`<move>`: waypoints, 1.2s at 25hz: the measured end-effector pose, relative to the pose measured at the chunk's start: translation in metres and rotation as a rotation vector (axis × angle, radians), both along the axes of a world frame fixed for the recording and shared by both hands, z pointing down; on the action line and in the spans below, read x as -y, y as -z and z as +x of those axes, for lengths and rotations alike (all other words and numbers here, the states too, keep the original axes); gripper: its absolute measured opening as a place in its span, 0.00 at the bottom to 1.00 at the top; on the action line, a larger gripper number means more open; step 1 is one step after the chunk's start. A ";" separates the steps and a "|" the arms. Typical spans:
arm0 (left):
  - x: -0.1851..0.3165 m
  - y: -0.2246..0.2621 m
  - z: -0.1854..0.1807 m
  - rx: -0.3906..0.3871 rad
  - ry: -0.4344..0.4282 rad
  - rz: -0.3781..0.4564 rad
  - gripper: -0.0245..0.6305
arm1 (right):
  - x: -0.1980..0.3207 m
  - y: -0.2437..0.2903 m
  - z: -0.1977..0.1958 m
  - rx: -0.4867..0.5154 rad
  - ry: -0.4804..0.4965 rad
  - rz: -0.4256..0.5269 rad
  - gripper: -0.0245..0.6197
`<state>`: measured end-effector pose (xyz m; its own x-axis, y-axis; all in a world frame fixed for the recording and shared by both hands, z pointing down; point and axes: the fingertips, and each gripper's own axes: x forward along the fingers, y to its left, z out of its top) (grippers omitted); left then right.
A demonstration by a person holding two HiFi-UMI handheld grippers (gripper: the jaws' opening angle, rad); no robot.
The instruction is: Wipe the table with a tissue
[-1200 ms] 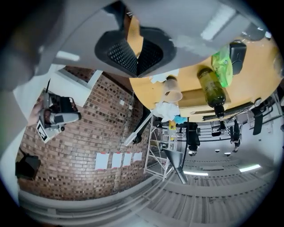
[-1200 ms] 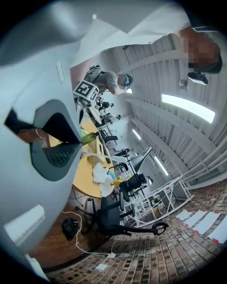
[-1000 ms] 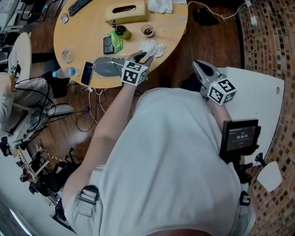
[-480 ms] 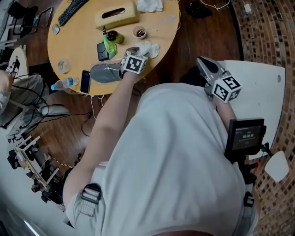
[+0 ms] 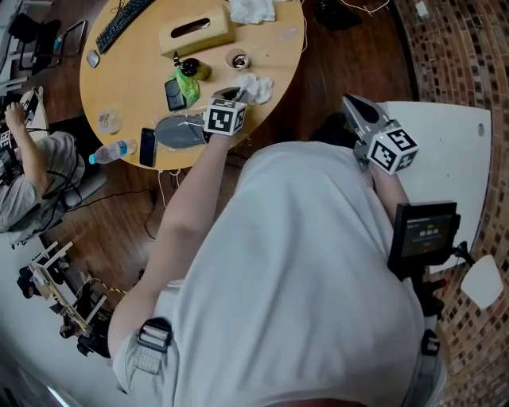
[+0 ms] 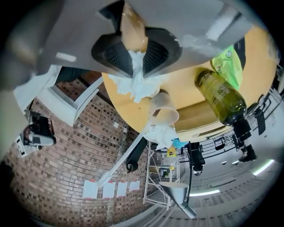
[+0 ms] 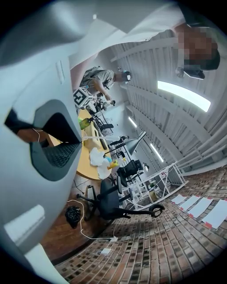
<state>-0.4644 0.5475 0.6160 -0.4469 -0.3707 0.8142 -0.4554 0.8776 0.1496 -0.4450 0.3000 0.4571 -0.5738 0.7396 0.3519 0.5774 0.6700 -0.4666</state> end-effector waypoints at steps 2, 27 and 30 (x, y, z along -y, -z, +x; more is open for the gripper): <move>0.002 0.006 0.001 0.010 0.011 0.040 0.16 | -0.001 0.000 0.000 0.000 -0.005 -0.004 0.05; -0.002 -0.007 0.010 0.009 0.019 -0.067 0.35 | 0.000 -0.002 0.018 -0.016 -0.058 -0.030 0.05; -0.001 -0.009 0.008 0.050 0.010 -0.133 0.41 | 0.002 -0.003 0.018 -0.020 -0.063 -0.029 0.05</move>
